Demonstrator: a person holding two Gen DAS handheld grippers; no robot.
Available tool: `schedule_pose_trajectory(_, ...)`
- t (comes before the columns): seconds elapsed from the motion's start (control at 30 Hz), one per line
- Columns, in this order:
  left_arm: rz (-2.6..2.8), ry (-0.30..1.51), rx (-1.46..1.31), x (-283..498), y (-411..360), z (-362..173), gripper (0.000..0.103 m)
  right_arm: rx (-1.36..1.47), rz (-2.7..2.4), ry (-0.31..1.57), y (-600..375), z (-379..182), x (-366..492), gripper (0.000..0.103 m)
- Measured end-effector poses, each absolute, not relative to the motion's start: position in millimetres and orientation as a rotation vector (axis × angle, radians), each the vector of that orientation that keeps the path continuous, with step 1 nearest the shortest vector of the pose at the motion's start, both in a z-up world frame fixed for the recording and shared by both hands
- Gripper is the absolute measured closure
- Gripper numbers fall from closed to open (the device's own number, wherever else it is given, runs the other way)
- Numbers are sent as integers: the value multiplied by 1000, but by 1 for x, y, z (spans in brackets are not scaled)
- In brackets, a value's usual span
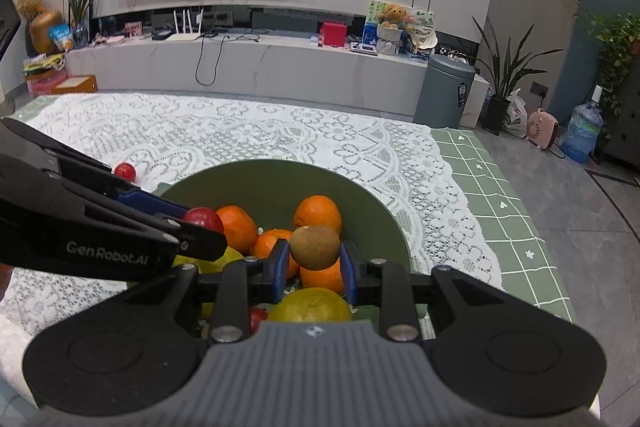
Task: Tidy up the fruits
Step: 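Carry the tomato in the left tool over the colander while the right tool carries the kiwi, then open the left tool into the colander while the right tool releases the kiwi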
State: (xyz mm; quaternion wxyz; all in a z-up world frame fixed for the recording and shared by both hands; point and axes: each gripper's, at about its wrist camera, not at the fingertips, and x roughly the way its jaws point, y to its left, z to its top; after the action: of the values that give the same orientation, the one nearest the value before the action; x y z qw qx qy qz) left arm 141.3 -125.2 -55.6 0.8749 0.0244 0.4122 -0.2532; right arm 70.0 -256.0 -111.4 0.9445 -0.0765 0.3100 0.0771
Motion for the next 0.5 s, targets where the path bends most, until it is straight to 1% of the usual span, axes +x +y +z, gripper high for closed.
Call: schedule_pose_trajectory(0.5, -564, 906, 16, 155, -125, -65, 68, -208, 163, 690, -254, -126, 93, 79)
